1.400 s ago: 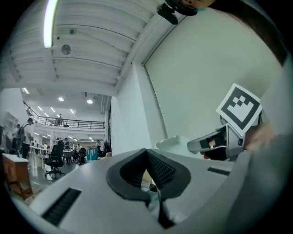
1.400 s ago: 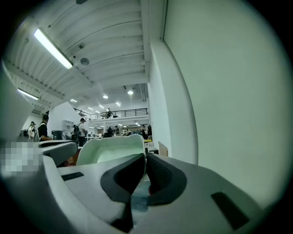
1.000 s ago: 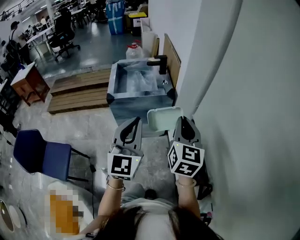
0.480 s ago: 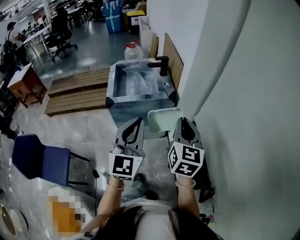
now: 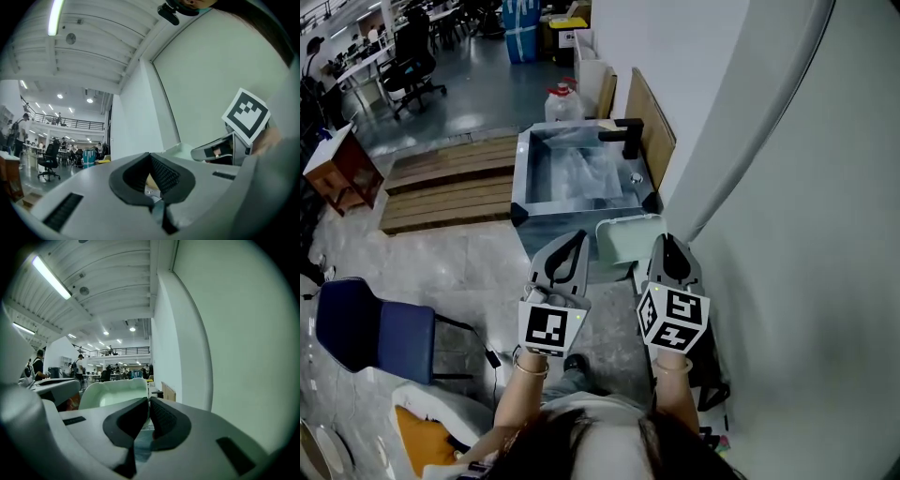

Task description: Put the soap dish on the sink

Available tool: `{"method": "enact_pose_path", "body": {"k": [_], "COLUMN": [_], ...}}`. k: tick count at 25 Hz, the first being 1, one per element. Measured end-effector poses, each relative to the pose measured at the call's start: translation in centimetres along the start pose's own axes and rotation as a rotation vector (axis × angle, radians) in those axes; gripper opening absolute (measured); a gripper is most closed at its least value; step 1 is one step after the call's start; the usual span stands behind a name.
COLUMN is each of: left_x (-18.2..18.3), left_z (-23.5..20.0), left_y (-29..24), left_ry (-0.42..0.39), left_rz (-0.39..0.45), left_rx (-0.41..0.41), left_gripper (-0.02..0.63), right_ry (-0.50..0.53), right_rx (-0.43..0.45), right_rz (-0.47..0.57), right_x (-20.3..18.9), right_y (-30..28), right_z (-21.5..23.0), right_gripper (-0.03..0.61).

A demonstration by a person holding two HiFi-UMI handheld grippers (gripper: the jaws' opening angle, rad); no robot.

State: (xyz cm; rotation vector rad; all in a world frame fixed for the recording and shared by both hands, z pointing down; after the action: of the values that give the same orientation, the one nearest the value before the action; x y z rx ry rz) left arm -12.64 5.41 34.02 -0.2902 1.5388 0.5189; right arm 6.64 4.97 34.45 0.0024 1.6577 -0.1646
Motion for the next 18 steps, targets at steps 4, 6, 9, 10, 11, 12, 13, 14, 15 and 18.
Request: {"method": "enact_pose_path", "body": {"k": [4, 6, 9, 10, 11, 12, 13, 14, 15, 18], "left_x": [-0.1, 0.1, 0.2, 0.2, 0.2, 0.3, 0.4, 0.5, 0.5, -0.2], "left_z": [-1.4, -2.1, -3.3, -3.5, -3.7, -3.9, -4.1, -4.3, -4.5, -5.0], "left_y": [-1.0, -1.6, -2.4, -2.6, -2.8, -2.9, -3.0, -3.1, -3.3, -4.1], "left_ry": [0.011, 0.001, -0.008, -0.011, -0.011, -0.010, -0.008, -0.007, -0.005, -0.002], "left_rz": [-0.005, 0.010, 0.033, 0.037, 0.037, 0.036, 0.036, 0.037, 0.037, 0.031], "left_rx": [-0.018, -0.030, -0.045, -0.053, -0.061, -0.067, -0.072, -0.076, -0.081, -0.097], "left_gripper": [0.008, 0.008, 0.008, 0.008, 0.008, 0.008, 0.008, 0.008, 0.008, 0.008], "right_ry": [0.001, -0.001, -0.004, -0.007, -0.011, -0.014, -0.017, -0.018, -0.017, -0.015], "right_rx": [-0.016, -0.028, -0.039, -0.043, -0.048, -0.052, -0.055, -0.057, -0.058, -0.065], "right_rz": [-0.010, -0.016, -0.022, -0.024, -0.026, -0.028, -0.031, -0.033, -0.037, -0.047], "right_x": [0.4, 0.6, 0.8, 0.9, 0.9, 1.0, 1.1, 1.2, 1.2, 0.8], "right_y": [-1.3, -2.0, -3.0, -3.2, -3.4, -3.5, -3.7, -3.9, -4.2, -5.2], "right_z": [-0.5, -0.7, -1.2, -1.3, -1.4, -1.5, -1.6, -1.7, -1.8, -1.9], "right_gripper": [0.035, 0.035, 0.035, 0.035, 0.035, 0.035, 0.035, 0.035, 0.035, 0.035]}}
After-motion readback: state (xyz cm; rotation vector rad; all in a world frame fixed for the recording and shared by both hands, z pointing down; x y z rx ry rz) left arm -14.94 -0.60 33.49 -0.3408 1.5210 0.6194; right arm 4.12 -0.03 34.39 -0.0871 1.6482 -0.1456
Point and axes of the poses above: the fingertips, and each gripper's own axes: y backward along the fingers, z to its right, x out of its top, the point moved 8 cm from there along y, backward along the fingers, and after that the axes turned 7 degrees about y, right-handed, at the moved point
